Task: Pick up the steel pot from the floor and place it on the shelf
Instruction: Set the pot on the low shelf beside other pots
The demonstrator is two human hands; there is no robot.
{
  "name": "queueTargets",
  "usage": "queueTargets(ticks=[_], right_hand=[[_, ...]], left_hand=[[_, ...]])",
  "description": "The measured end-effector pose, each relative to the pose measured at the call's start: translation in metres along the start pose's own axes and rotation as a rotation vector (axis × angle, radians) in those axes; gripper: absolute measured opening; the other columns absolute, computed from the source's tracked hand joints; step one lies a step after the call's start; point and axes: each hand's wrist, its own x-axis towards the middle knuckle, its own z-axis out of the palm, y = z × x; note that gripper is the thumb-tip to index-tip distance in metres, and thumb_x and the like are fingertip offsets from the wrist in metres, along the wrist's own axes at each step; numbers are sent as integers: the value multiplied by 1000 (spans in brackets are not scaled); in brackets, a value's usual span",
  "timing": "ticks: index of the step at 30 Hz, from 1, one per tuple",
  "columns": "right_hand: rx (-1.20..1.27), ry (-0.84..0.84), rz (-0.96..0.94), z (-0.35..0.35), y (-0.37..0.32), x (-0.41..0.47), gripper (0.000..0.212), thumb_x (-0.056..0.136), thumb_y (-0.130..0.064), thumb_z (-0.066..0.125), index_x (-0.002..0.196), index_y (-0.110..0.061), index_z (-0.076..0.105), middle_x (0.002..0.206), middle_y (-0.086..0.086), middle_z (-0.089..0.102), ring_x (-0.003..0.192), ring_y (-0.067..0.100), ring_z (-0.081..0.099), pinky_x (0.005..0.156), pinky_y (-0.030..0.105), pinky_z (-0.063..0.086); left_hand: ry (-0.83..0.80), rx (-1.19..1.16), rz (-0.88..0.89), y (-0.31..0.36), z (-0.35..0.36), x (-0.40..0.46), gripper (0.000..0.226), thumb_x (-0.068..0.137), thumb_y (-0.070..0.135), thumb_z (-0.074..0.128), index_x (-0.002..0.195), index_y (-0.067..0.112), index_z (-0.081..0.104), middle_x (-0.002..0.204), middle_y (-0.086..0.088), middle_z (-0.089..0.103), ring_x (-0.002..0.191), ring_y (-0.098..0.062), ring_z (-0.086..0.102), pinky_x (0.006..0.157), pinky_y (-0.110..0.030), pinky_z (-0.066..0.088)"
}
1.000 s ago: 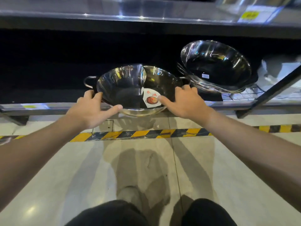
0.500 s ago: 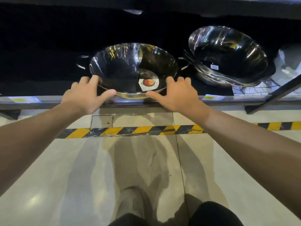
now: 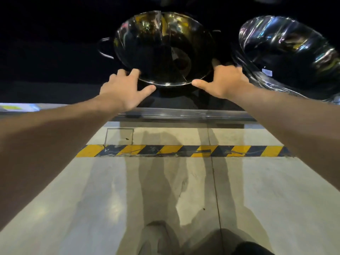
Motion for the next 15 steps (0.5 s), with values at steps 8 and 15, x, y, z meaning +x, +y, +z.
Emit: queueTargets(ticks=[8,15], right_hand=[[-55,-11,-74,-27,20,-29,99,77,-86,43,138,-8,46,131,24,53,124,47,45,95,56,45],[-8,-236,-126,-169,36,-125,84,79,-85,42,115,-11,57,111,15,62,103,36,56,82,46,51]], left_hand=[[-189,-2,-86,7,-42,-19,73,89,64,45,149,30,23,138,-15,50,114,-36,56,90,-50,50],[-307,-5,-65,61,-199,-99,68,90,62,45,143,20,38,133,-10,58,112,-31,57,92,-42,46]])
